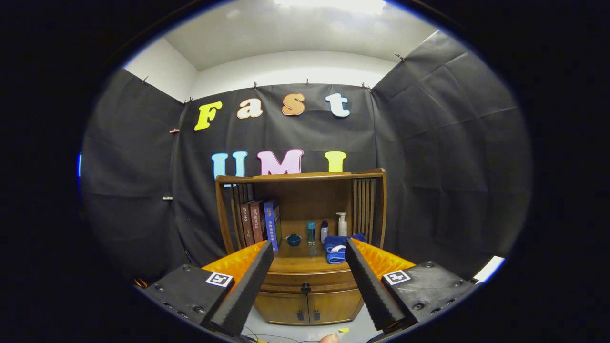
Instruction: Pull open the drawer, take out the items inside it, and place them on the countertop above the cabinet.
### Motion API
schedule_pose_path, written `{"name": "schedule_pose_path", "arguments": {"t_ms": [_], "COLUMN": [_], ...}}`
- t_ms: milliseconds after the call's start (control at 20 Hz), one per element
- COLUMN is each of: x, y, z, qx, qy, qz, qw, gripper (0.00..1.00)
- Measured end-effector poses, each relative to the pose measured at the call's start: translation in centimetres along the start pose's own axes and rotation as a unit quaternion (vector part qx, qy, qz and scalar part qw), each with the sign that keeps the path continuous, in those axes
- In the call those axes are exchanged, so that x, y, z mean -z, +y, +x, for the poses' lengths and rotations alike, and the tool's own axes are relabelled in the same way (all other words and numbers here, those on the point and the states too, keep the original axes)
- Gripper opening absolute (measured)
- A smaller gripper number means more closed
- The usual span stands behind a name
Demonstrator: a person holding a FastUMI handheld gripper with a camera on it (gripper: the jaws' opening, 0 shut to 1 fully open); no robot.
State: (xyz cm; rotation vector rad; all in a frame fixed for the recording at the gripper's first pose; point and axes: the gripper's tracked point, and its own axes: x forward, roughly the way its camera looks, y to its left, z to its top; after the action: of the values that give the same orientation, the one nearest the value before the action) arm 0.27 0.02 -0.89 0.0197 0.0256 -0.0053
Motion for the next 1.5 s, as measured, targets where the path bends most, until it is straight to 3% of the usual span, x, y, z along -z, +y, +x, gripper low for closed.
{"name": "schedule_pose_path", "arguments": {"t_ms": [550, 900, 1250, 1500], "x": [0.4, 2.6, 10.0, 19.0], "y": [0.1, 0.0, 0.0, -1.3], "z": [-0.1, 3.6, 10.4, 15.4], "qx": [0.002, -0.009, -0.032, -0.012], "qy": [0.002, -0.002, -0.009, 0.019], "qz": [-0.004, -0.003, 0.013, 0.006], "qw": [1.0, 1.0, 0.999, 1.0], "gripper": [0.99, 0.99, 0.99, 0.99]}}
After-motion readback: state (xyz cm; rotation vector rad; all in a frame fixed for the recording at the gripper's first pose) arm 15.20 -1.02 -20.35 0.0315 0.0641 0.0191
